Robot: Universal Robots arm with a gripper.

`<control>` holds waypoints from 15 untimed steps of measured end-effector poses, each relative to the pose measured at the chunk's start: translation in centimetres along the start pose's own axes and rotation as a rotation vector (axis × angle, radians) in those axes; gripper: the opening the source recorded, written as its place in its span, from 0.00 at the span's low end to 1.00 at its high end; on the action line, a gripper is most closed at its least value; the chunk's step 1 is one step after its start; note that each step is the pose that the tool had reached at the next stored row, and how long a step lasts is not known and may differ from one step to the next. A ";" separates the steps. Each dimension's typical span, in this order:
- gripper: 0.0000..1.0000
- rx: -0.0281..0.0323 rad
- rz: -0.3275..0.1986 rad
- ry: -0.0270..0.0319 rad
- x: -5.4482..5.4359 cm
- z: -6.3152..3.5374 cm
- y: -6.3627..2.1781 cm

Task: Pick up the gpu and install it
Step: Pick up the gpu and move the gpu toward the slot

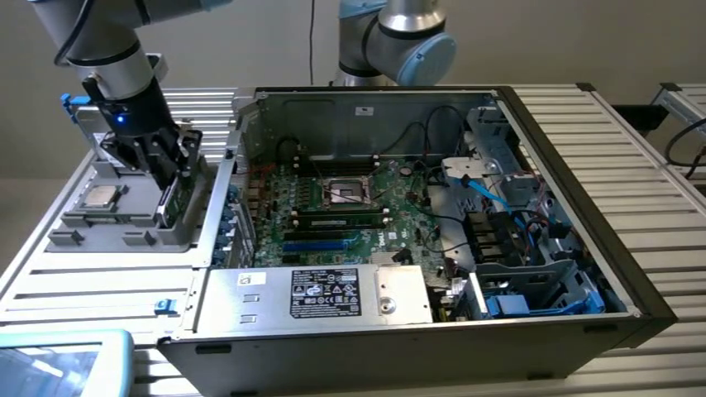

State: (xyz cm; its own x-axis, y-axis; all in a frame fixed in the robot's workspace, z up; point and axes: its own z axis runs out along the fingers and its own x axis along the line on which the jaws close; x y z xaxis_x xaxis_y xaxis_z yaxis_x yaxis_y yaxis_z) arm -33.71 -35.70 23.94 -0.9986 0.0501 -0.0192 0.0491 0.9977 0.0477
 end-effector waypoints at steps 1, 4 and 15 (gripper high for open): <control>0.43 -0.0001 0.000 0.0001 0.0 0.01 0.01; 0.43 0.0001 0.000 0.0019 0.0 0.02 0.02; 0.34 -0.0013 0.000 0.0066 0.0 0.13 0.01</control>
State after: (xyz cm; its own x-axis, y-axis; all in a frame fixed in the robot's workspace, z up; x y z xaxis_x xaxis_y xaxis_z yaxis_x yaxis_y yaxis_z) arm -33.71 -35.69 23.81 -0.9987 0.0501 -0.0126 0.0494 0.9976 0.0490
